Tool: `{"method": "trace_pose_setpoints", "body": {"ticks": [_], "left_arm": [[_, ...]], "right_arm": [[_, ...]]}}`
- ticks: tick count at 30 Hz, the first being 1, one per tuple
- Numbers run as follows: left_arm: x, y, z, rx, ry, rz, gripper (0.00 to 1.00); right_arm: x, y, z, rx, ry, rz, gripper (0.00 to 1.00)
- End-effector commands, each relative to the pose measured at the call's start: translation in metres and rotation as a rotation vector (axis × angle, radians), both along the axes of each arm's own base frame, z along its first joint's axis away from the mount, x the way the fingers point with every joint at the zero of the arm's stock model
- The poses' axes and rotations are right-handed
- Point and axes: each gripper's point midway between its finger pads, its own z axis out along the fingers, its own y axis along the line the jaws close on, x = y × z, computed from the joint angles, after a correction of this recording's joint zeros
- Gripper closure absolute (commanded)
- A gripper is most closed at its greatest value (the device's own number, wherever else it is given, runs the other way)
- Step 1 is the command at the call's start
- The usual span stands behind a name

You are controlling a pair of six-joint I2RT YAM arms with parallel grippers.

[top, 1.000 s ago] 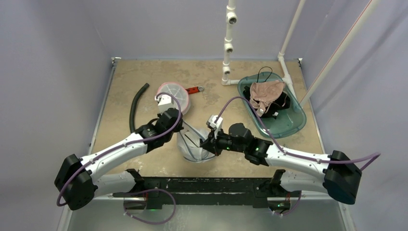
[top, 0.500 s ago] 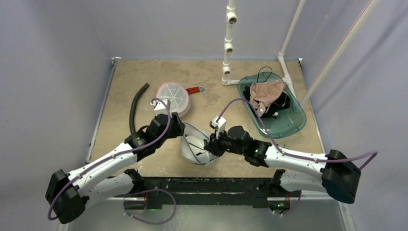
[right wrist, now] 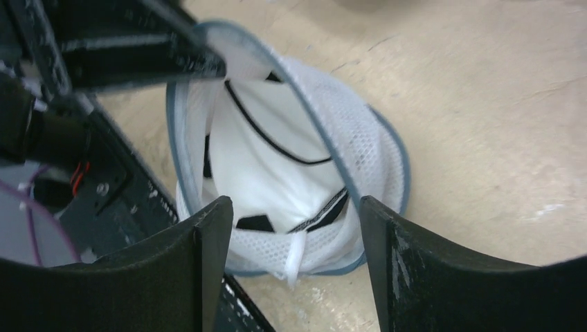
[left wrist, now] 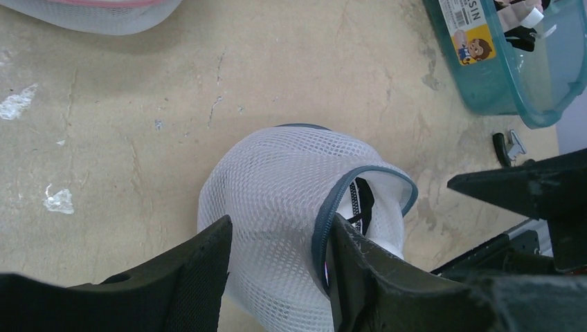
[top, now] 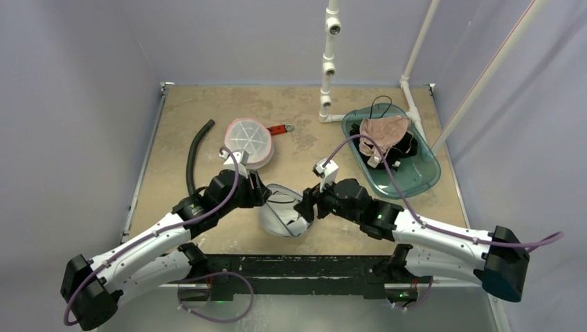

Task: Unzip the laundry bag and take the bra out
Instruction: Pick up the bra from the laundry bag.

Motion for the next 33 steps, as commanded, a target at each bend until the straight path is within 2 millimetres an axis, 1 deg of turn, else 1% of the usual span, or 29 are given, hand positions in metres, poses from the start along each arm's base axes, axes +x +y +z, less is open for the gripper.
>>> {"method": "trace_pose_setpoints", "body": {"ticks": [1, 2, 4, 6, 7, 10, 12, 13, 15, 17, 19, 20, 21, 26, 29, 33], "left_arm": [[-0.007, -0.007, 0.005, -0.029, 0.001, -0.053, 0.52], [-0.008, -0.007, 0.003, -0.027, 0.006, -0.056, 0.53], [-0.010, -0.005, 0.000, -0.017, 0.017, -0.056, 0.56], [-0.011, -0.001, -0.004, 0.003, 0.026, -0.045, 0.62], [-0.012, 0.002, -0.006, 0.016, 0.029, -0.037, 0.67], [-0.015, 0.012, -0.016, 0.054, 0.044, -0.018, 0.80], [-0.018, 0.012, -0.020, 0.050, 0.046, -0.021, 0.87], [-0.019, 0.011, -0.022, 0.046, 0.049, -0.023, 0.91], [-0.020, 0.010, -0.028, 0.053, 0.065, -0.022, 0.97], [-0.021, 0.007, -0.034, 0.059, 0.080, -0.030, 1.00], [-0.023, 0.002, -0.039, 0.051, 0.094, -0.046, 1.00], [-0.025, 0.000, -0.041, 0.043, 0.099, -0.054, 1.00], [-0.026, -0.002, -0.043, 0.036, 0.103, -0.060, 1.00], [-0.030, -0.009, -0.046, -0.004, 0.111, -0.084, 1.00], [-0.032, -0.014, -0.044, -0.029, 0.112, -0.103, 1.00], [-0.034, -0.017, -0.045, -0.036, 0.108, -0.122, 1.00]], "right_arm": [[0.033, -0.008, 0.021, -0.055, -0.057, -0.177, 0.32], [0.037, -0.005, 0.023, -0.075, -0.067, -0.170, 0.35], [0.035, 0.007, 0.026, -0.065, -0.068, -0.124, 0.42], [0.028, 0.018, 0.031, -0.024, -0.069, -0.060, 0.50], [0.024, 0.022, 0.031, -0.012, -0.068, -0.039, 0.53], [0.012, 0.034, 0.019, -0.030, -0.046, 0.008, 0.58], [0.006, 0.040, 0.007, -0.045, -0.017, 0.029, 0.58], [0.005, 0.044, 0.006, -0.035, -0.009, 0.036, 0.58], [0.006, 0.049, 0.000, -0.035, 0.015, 0.023, 0.55], [0.008, 0.054, -0.010, -0.047, 0.037, 0.011, 0.47], [0.015, 0.056, -0.022, -0.070, 0.062, -0.032, 0.41], [0.014, 0.057, -0.030, -0.080, 0.091, -0.041, 0.37], [0.013, 0.058, -0.038, -0.097, 0.116, -0.049, 0.36], [0.022, 0.057, -0.054, -0.128, 0.136, -0.113, 0.28], [0.024, 0.051, -0.063, -0.154, 0.147, -0.145, 0.23], [0.025, 0.040, -0.067, -0.157, 0.149, -0.199, 0.18]]}}
